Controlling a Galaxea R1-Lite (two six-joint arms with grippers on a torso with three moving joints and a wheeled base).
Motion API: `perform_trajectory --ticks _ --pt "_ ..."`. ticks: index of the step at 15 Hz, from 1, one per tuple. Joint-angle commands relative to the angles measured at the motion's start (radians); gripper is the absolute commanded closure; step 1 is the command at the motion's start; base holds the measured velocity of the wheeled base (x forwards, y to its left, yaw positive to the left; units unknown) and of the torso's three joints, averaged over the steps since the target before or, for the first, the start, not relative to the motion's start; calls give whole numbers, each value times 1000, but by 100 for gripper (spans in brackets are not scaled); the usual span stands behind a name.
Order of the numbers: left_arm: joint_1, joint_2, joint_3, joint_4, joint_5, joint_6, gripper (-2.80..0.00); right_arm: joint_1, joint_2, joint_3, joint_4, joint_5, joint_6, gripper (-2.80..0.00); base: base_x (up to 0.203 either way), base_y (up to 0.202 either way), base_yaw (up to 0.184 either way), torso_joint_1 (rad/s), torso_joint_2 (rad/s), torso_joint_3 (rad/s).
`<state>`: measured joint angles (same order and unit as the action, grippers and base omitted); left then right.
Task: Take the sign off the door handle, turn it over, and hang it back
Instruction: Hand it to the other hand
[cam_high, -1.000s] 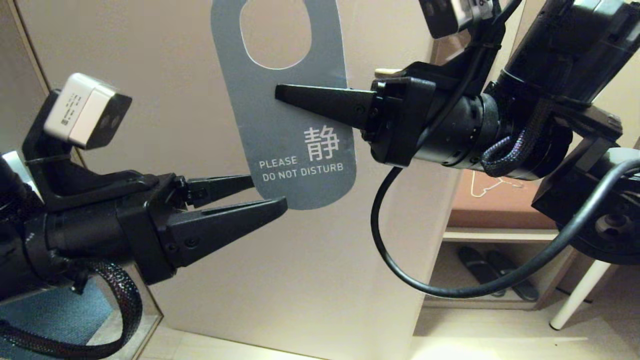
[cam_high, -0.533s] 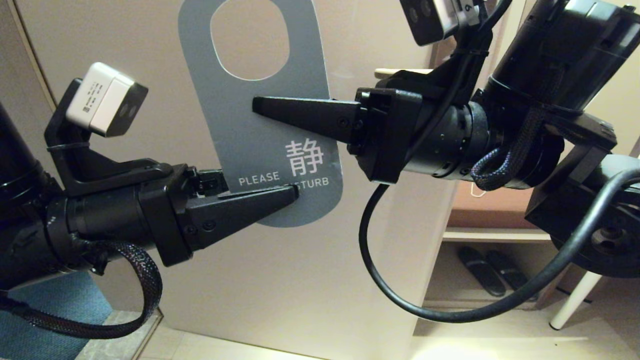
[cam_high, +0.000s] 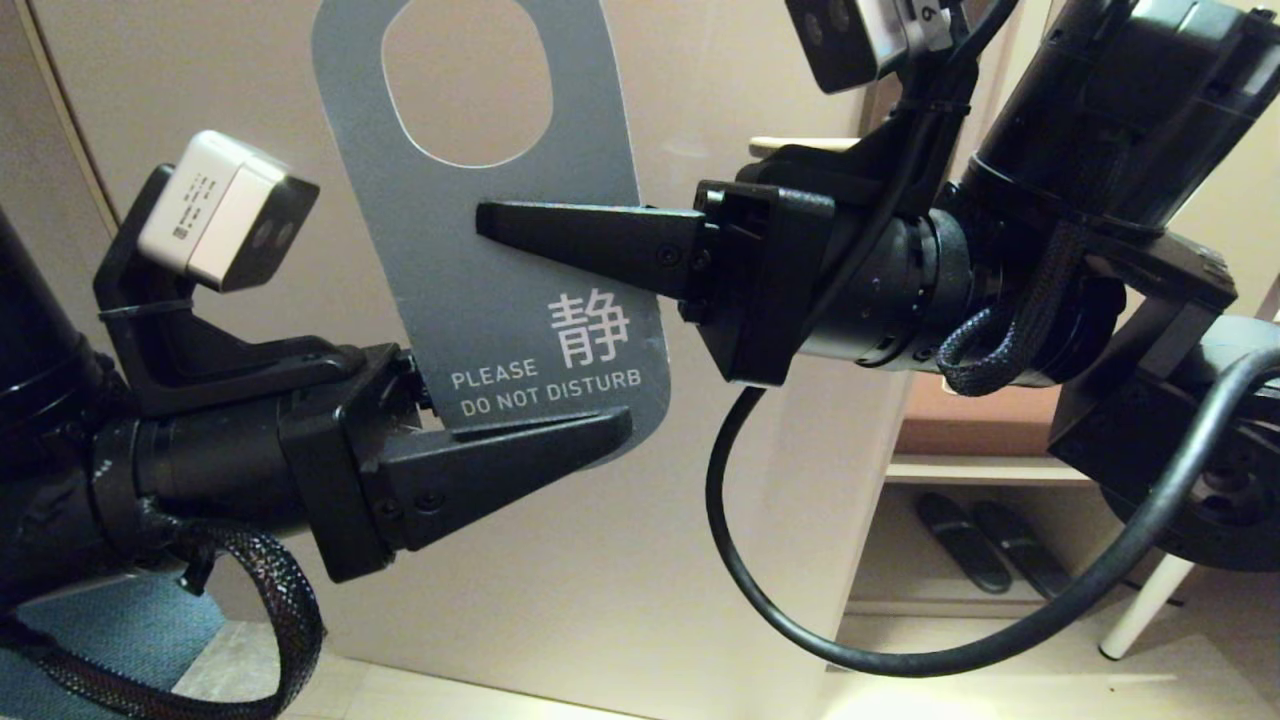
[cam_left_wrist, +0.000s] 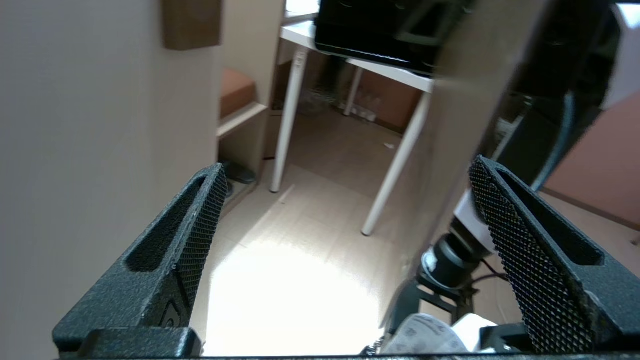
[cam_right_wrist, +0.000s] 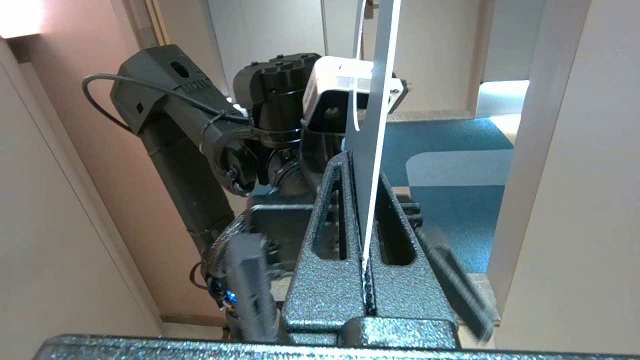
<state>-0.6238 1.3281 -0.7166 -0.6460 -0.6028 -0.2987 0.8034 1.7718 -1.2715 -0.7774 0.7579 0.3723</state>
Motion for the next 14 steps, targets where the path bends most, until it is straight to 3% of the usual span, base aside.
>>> perform_trajectory --ticks 1,14 --pt "-11 -3 0 -3 -3 -2 -280 2 -3 1 -5 4 2 0 0 0 0 0 0 0" --pt "-14 0 0 -4 -3 4 -280 8 3 12 -5 4 -4 0 0 0 0 0 0 0"
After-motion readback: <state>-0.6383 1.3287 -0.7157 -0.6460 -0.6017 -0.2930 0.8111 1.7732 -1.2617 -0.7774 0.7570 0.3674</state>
